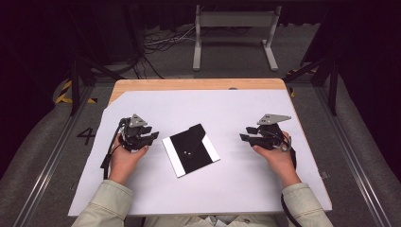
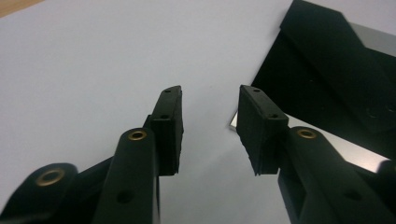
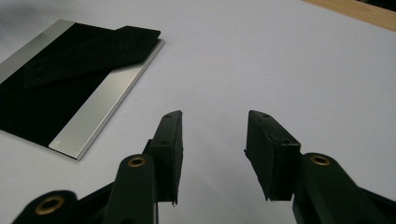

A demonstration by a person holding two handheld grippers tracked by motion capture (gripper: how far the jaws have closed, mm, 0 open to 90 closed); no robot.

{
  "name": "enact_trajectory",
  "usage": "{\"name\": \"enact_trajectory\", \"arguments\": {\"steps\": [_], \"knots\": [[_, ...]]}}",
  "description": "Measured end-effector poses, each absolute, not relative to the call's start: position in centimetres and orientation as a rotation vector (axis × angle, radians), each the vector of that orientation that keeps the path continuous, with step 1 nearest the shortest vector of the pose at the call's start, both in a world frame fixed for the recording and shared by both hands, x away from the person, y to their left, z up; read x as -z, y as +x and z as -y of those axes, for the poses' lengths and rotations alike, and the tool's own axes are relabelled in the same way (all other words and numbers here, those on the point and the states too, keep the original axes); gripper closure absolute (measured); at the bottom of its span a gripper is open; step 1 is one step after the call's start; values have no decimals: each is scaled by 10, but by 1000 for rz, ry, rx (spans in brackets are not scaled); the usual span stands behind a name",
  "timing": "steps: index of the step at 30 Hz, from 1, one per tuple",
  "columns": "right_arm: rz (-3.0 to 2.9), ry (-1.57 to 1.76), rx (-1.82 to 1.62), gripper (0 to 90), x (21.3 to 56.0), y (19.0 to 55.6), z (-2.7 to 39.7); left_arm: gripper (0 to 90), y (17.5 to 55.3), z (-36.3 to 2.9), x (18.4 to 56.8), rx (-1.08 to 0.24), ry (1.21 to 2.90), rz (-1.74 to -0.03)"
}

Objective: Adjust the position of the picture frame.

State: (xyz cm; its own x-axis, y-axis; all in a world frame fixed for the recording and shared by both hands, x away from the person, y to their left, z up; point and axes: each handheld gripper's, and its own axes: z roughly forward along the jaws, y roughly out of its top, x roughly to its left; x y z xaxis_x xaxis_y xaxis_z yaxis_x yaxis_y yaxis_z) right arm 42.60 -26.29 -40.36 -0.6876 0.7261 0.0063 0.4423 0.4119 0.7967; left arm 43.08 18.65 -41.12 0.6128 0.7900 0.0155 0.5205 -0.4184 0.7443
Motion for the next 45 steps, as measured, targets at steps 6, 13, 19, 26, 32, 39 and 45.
{"name": "enact_trajectory", "arguments": {"steps": [6, 13, 19, 26, 32, 39, 45], "knots": [[-2307, 1020, -1181, 590, 402, 425, 268, 611, 429, -190, 407, -474, 2069, -1004], [-2228, 1000, -1291, 594, 393, 420, 279, 536, 423, -194, 405, -463, 1936, -859], [-2167, 1000, -1495, 563, 391, 419, 289, 547, 424, -195, 410, -473, 1905, -837], [-2160, 925, -1459, 628, 392, 416, 291, 591, 433, -188, 418, -473, 1916, -893], [-2158, 906, -1460, 734, 392, 412, 296, 739, 444, -178, 427, -347, 1919, -1041], [-2186, 896, -1472, 822, 391, 407, 300, 827, 453, -173, 433, -259, 1939, -1132], [-2214, 911, -1472, 878, 392, 404, 303, 897, 460, -170, 440, -205, 1992, -1194]]}}
